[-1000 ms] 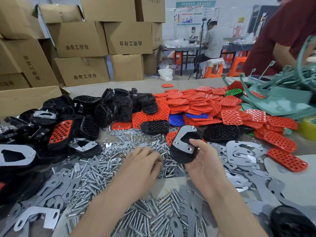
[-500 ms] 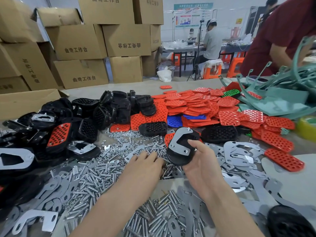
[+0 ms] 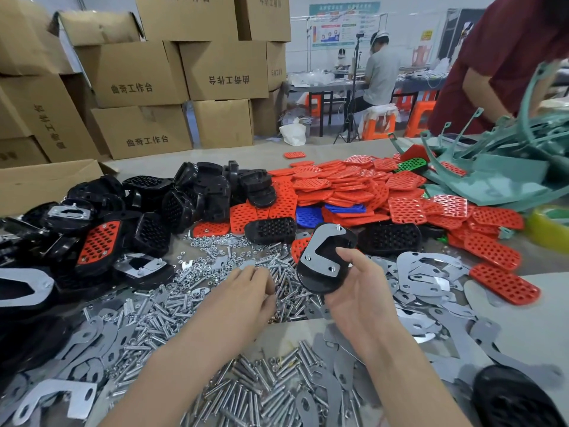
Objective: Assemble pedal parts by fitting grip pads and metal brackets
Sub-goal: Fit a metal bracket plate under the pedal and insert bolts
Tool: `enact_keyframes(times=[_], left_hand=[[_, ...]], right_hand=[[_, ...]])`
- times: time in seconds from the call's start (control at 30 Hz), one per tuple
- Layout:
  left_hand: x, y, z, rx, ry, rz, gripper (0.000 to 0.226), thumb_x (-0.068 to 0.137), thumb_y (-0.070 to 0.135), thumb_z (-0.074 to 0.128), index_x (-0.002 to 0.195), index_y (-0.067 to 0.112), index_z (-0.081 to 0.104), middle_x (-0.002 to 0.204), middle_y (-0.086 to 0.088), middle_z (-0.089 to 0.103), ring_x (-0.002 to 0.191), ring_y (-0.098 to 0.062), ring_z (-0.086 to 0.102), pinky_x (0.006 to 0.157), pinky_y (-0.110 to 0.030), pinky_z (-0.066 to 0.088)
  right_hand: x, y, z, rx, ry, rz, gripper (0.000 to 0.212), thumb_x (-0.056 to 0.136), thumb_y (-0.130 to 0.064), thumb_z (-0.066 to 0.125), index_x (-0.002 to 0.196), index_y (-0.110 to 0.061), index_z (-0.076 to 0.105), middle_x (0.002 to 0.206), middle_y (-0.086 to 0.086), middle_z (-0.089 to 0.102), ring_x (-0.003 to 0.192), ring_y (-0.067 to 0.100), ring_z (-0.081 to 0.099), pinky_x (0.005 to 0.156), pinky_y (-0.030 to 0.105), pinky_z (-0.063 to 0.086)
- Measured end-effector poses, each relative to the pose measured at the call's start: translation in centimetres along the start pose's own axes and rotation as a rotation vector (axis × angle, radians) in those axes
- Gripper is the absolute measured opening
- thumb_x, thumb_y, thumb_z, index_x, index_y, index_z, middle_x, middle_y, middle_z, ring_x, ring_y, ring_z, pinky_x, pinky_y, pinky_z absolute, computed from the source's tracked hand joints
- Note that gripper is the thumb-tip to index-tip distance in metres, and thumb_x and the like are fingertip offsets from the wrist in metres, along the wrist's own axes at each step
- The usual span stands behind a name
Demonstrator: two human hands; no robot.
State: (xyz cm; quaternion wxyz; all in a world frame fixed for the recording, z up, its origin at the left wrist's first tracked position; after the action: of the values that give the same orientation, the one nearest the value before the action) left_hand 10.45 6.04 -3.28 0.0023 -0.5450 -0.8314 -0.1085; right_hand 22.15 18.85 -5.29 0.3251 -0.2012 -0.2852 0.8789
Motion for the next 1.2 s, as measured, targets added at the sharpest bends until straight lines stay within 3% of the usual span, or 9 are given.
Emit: enact_keyframes(times=[0.23,0.5,0.57,0.7,0.87,0.97,1.07,1.13,1.2], left_hand=[[0.5,-4.8,-1.4,-0.112,0.108,-0.213,0.014,0.105,0.034,0.045,0.11,0.03,0.058,0.108,0.014,0.058,0.101,-0.007,0.055,0.089,-0.028,0.047],[2.7,-6.0,0.1,-0.021,-0.111,-0.362,0.039,0.107,0.038,0.042,0.141,0.023,0.051,0.132,-0.006,0.048,0.124,-0.024,0.048,0.104,-0.045,0.045],[2.8,-6.1,0.1,-0.06,-0.111,-0.355,0.037,0.107,0.035,0.044,0.14,0.022,0.052,0.127,-0.005,0.055,0.115,-0.021,0.053,0.098,-0.041,0.049],[2.5,-6.2,-0.4,-0.209,-0.082,-0.345,0.022,0.105,0.027,0.051,0.124,0.023,0.061,0.086,0.005,0.065,0.064,-0.012,0.058,0.054,-0.024,0.046],[1.4,-6.5,-1.4,-0.476,0.162,-0.387,0.012,0.102,0.03,0.058,0.111,0.025,0.064,0.099,0.009,0.067,0.088,-0.015,0.065,0.077,-0.035,0.053],[0.6,-6.3,-1.6,-0.788,0.229,-0.379,0.009,0.101,0.026,0.061,0.105,0.026,0.069,0.093,0.011,0.069,0.068,0.006,0.062,0.066,-0.021,0.046],[0.3,-6.3,-1.4,-0.788,0.216,-0.36,0.013,0.1,0.024,0.061,0.097,0.033,0.07,0.079,0.02,0.071,0.057,0.012,0.056,0.064,-0.023,0.042],[0.5,-6.7,-1.6,-0.729,0.231,-0.382,0.012,0.101,0.024,0.061,0.098,0.032,0.068,0.081,0.021,0.072,0.067,0.01,0.059,0.065,-0.022,0.043],[0.9,-7.1,-1.9,-0.548,0.25,-0.443,0.021,0.102,0.029,0.057,0.121,0.023,0.066,0.11,0.006,0.069,0.093,-0.004,0.063,0.078,-0.027,0.049]], right_hand=[[0.0,0.0,0.0,-0.02,0.016,-0.005,0.035,0.099,-0.011,0.048,0.129,-0.008,0.066,0.121,0.015,0.076,0.1,0.025,0.076,0.087,0.04,0.06],[-0.4,-0.2,0.4,-0.015,0.04,0.008,0.039,0.099,-0.01,0.046,0.133,-0.004,0.064,0.126,0.019,0.072,0.103,0.028,0.072,0.086,0.038,0.059],[-0.4,-0.2,0.5,-0.018,0.04,0.009,0.038,0.1,-0.009,0.046,0.133,-0.004,0.064,0.126,0.019,0.072,0.102,0.029,0.072,0.085,0.038,0.059],[-0.4,-0.1,0.6,-0.016,0.018,0.007,0.033,0.101,-0.01,0.045,0.124,-0.006,0.067,0.108,0.014,0.077,0.088,0.025,0.074,0.079,0.038,0.061],[-0.3,0.1,0.6,-0.022,0.007,0.014,0.03,0.102,-0.013,0.045,0.119,-0.007,0.069,0.106,0.014,0.077,0.085,0.025,0.076,0.083,0.042,0.058],[-0.3,0.1,0.7,-0.023,0.003,0.016,0.03,0.102,-0.012,0.046,0.119,-0.006,0.068,0.108,0.015,0.077,0.085,0.025,0.076,0.083,0.041,0.058],[-0.4,0.1,0.8,-0.035,0.001,0.012,0.031,0.101,-0.011,0.046,0.123,-0.006,0.067,0.108,0.015,0.076,0.085,0.025,0.075,0.08,0.04,0.058],[-0.5,0.1,0.9,-0.04,0.001,0.009,0.033,0.101,-0.011,0.046,0.126,-0.006,0.066,0.108,0.014,0.076,0.085,0.025,0.075,0.076,0.039,0.059],[-0.6,-0.2,0.8,-0.03,-0.003,-0.008,0.035,0.101,-0.013,0.046,0.128,-0.005,0.066,0.108,0.014,0.076,0.086,0.025,0.074,0.074,0.037,0.06]])
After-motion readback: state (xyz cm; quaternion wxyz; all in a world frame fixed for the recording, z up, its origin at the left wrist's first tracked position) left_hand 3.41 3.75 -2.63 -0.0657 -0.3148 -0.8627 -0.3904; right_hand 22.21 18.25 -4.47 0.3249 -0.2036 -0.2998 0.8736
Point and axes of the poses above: each hand's wrist, its own x-axis towards the middle knuckle, its own z-axis out of the palm, y = z × x, the point moved 3 cm from there along x, towards the middle knuckle
